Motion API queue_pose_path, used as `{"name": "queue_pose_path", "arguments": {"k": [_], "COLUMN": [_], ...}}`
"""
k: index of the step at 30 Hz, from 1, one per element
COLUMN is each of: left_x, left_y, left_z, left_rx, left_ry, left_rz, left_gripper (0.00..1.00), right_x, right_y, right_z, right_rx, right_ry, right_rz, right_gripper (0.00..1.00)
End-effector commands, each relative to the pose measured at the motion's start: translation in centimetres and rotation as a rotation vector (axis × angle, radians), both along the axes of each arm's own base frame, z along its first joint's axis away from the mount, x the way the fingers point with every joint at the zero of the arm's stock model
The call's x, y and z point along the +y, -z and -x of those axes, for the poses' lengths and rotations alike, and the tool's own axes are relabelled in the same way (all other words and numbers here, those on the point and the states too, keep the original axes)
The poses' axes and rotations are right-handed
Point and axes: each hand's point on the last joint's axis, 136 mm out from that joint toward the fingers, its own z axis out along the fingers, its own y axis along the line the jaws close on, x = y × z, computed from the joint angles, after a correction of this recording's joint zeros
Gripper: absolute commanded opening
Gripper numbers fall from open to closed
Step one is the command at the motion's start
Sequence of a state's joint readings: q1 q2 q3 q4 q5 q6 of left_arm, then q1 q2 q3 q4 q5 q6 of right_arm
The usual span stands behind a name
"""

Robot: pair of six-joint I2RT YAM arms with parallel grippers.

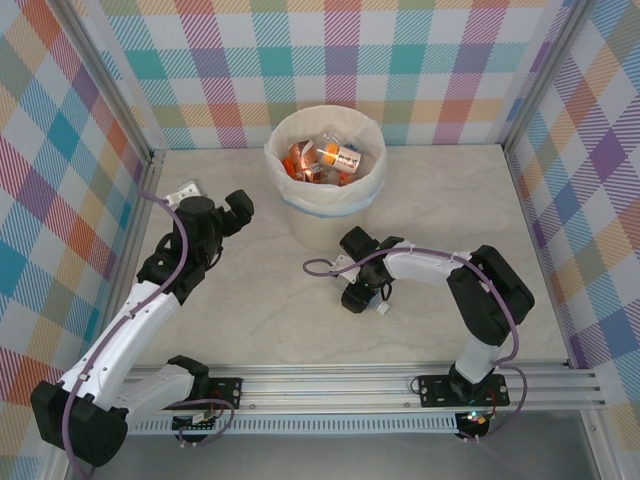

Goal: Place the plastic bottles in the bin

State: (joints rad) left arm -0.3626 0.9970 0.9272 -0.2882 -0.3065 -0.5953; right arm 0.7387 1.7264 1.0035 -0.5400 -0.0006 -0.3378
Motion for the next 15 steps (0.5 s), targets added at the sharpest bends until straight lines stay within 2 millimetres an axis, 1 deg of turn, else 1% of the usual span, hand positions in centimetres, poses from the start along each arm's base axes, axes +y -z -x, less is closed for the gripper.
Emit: {"name": "queue_pose_path", "arguments": {"k": [1, 4, 5, 7, 10, 12, 15], "left_x": [0.7, 0.6, 0.4, 0.4, 0.4, 0.5, 0.3], "left_y": [0.3, 1.0, 0.4, 0.5, 0.6, 0.8, 0.7], "left_z": [0.3, 0.3, -0.1, -0.1, -0.1, -0.1, -0.1], "left_rx": [0.001, 0.017, -0.011, -0.008, -0.004, -0.001, -0.008], "left_ry": [-0.025, -0.021, -0.019, -0.019, -0.022, -0.027, -0.022], "left_rz": [0.029, 0.046, 0.062, 0.067, 0.068, 0.074, 0.098], "left_gripper": [1.0, 1.0, 1.0, 1.0, 1.0, 1.0, 1.0], "right_x": [1.5, 1.6, 1.7, 1.8, 2.7, 3.5, 4.0], "right_y": [-1.4, -2.0, -2.3, -3.1, -5.3, -7.4, -9.6], "right_z": [-0.2, -0.2, -0.4, -0.7, -0.8, -0.9, -1.4], "right_rx": [-0.011, -0.018, -0.031, -0.061, -0.103, -0.141, -0.202], "right_ry": [-0.011, -0.015, -0.016, -0.022, -0.036, -0.046, -0.038], "right_rz": [-0.066, -0.078, -0.083, -0.1, -0.175, -0.251, -0.316], "right_gripper": [0.63, 0.56, 0.54, 0.5, 0.49, 0.46, 0.43]}}
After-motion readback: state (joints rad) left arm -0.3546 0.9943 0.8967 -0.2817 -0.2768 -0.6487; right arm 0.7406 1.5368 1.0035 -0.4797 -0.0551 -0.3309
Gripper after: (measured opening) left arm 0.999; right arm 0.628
